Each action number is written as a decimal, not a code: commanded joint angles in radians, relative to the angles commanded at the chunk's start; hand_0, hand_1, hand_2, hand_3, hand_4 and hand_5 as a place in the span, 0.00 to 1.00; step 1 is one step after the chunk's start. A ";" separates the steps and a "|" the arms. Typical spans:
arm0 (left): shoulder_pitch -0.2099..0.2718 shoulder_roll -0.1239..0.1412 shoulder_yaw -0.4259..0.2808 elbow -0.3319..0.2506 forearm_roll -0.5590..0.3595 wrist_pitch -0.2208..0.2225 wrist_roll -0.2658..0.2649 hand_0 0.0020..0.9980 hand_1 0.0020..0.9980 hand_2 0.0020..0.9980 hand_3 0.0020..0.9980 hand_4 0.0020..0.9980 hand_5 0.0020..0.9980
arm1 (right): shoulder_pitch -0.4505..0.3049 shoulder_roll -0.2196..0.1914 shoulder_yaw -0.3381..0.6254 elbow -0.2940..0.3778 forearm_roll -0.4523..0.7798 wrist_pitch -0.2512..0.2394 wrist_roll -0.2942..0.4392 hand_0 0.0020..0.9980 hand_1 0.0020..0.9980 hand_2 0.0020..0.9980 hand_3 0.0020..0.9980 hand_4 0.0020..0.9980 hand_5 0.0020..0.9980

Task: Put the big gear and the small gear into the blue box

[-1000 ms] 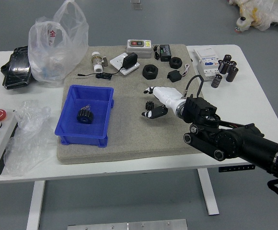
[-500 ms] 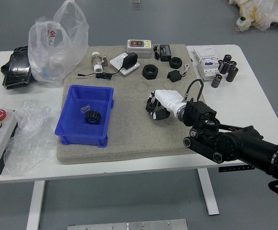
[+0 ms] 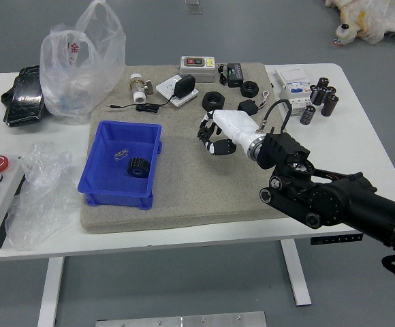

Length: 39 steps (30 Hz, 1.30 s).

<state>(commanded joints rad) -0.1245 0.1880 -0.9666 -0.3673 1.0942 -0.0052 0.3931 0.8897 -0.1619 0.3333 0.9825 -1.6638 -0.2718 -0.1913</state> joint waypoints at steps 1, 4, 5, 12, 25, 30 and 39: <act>0.000 0.000 0.000 0.000 0.001 0.000 0.000 0.70 0.64 0.61 0.72 0.70 0.40 | 0.003 0.003 -0.002 0.024 -0.018 0.002 -0.002 0.54 0.54 0.41 0.51 0.37 0.00; -0.002 0.000 0.000 0.000 0.000 -0.001 -0.001 0.70 0.64 0.61 0.72 0.70 0.40 | 0.008 0.013 -0.016 0.089 -0.054 0.006 -0.005 0.54 0.54 0.41 0.51 0.37 0.00; -0.002 -0.001 0.001 0.000 0.000 -0.001 -0.001 0.70 0.64 0.61 0.72 0.70 0.40 | 0.010 0.016 -0.021 0.110 -0.061 0.007 -0.005 0.54 0.54 0.41 0.51 0.37 0.00; 0.001 0.000 -0.004 -0.001 0.006 -0.002 0.003 0.70 0.64 0.61 0.72 0.70 0.40 | 0.034 0.027 -0.073 0.245 -0.081 0.018 0.016 0.57 0.58 0.54 0.53 0.43 0.00; 0.001 0.000 -0.004 -0.002 0.007 -0.002 0.005 0.70 0.64 0.61 0.73 0.70 0.40 | 0.050 0.035 -0.092 0.250 -0.049 0.078 0.002 0.65 0.76 0.87 0.89 0.48 0.17; 0.002 0.000 -0.005 -0.002 0.007 -0.001 0.006 0.70 0.64 0.61 0.73 0.70 0.40 | 0.051 0.037 -0.093 0.236 -0.042 0.088 -0.020 0.68 0.82 0.97 1.00 0.58 0.18; 0.002 -0.001 -0.005 -0.002 0.007 -0.001 0.006 0.70 0.64 0.61 0.73 0.70 0.40 | 0.050 0.037 -0.089 0.230 -0.036 0.085 -0.030 0.69 0.82 0.98 1.00 0.62 0.19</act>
<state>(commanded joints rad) -0.1229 0.1871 -0.9714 -0.3696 1.1008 -0.0061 0.3994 0.9395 -0.1248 0.2438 1.2126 -1.7001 -0.1871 -0.2213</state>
